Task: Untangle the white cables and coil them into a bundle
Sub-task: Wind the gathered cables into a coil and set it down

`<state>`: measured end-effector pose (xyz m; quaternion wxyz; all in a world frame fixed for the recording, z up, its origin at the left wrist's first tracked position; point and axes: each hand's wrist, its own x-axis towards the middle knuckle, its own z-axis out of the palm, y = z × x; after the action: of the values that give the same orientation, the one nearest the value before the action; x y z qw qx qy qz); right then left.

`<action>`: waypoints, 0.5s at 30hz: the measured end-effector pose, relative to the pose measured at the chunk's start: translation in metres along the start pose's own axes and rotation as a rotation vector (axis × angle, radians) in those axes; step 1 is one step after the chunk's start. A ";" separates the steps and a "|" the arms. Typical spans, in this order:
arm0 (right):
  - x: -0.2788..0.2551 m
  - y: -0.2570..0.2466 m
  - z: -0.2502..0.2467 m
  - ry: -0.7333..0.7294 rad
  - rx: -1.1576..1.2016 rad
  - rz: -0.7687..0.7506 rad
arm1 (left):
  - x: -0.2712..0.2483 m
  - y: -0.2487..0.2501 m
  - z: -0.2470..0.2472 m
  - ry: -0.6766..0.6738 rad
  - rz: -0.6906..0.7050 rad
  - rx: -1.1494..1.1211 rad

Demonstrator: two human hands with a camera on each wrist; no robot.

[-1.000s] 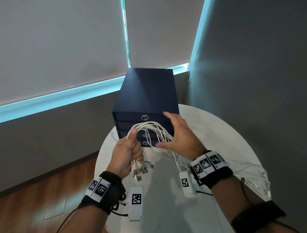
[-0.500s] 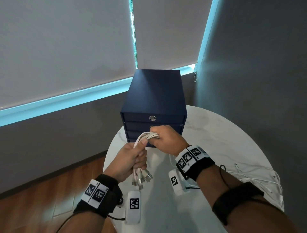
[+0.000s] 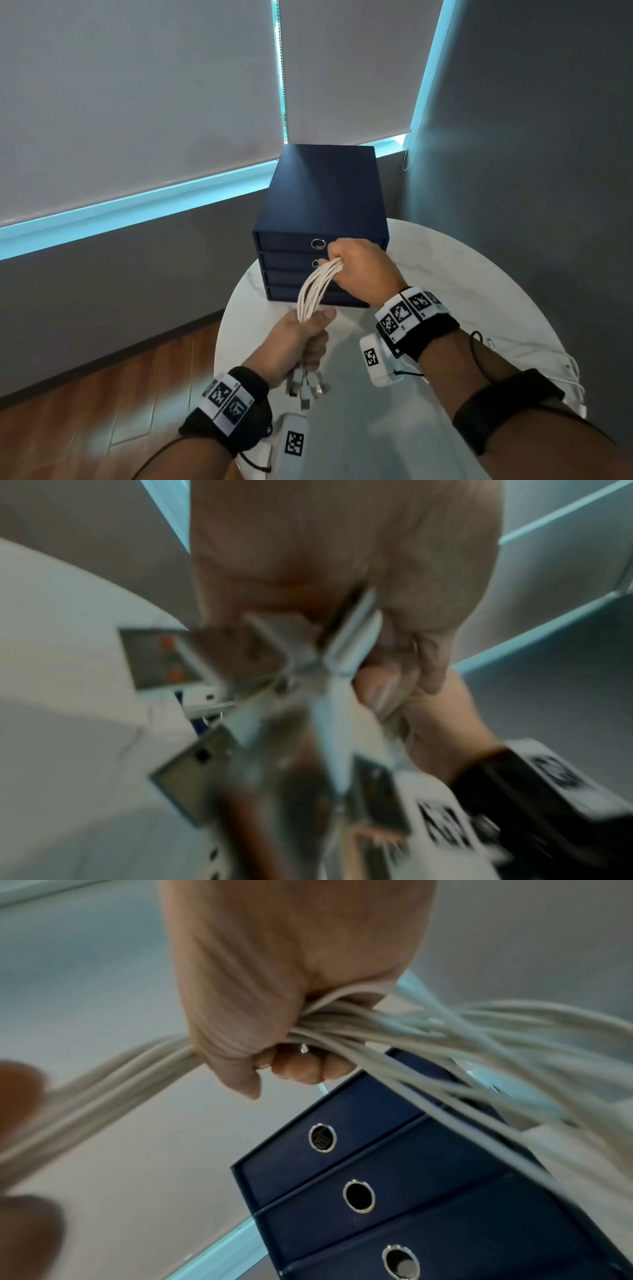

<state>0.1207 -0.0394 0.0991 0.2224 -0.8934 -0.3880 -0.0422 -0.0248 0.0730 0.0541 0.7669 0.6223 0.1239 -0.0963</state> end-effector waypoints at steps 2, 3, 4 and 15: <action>-0.001 0.009 0.003 0.039 0.056 0.098 | -0.004 -0.002 0.011 -0.065 -0.031 -0.056; -0.003 0.013 0.006 0.050 0.067 0.132 | -0.005 0.001 0.016 -0.080 -0.027 -0.089; -0.006 0.017 0.009 0.048 0.063 0.161 | -0.006 0.005 0.019 -0.089 -0.011 -0.117; -0.012 0.003 -0.003 -0.076 0.246 -0.133 | 0.000 0.035 0.025 -0.069 0.019 -0.173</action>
<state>0.1146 -0.0511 0.0980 0.3120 -0.8326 -0.4569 0.0248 -0.0122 0.0561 0.0910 0.8224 0.5513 0.0992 -0.0991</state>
